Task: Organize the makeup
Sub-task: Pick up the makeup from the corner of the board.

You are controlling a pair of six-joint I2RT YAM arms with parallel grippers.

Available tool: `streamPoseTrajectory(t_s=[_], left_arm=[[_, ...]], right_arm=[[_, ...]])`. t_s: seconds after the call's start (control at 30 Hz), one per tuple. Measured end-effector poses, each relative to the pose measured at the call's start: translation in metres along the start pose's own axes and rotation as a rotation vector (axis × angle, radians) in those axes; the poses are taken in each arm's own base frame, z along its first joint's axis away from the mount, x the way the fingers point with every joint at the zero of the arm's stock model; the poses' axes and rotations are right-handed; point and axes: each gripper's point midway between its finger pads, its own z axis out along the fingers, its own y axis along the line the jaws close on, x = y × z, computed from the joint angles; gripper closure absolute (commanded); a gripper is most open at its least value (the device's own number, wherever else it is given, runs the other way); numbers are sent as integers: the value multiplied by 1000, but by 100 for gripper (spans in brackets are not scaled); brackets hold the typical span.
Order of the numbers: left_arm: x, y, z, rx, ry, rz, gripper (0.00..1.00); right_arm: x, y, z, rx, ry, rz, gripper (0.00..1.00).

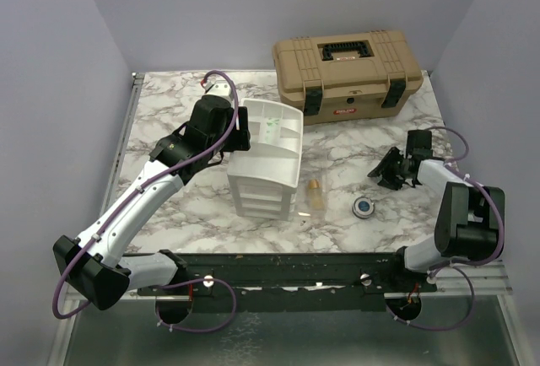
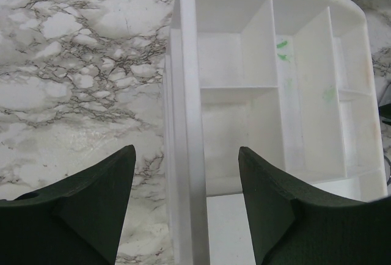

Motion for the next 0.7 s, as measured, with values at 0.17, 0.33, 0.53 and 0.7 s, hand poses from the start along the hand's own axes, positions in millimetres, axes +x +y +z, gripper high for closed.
streamPoseTrajectory(t_s=[0.17,0.33,0.53,0.7], left_arm=[[0,0,1,1,-2,0,30],[0,-1,1,5,-1,-1,30],[1,-2,1,9,-1,-1,30],[0,-2,2,9,-2,-1,30]], right_arm=[[3,5,0,-13,10,-49,54],[20,17,-1,10,68,-142,50],[22,12,0,169,65,-231,44],[17,6,1,269,75,-276,31]])
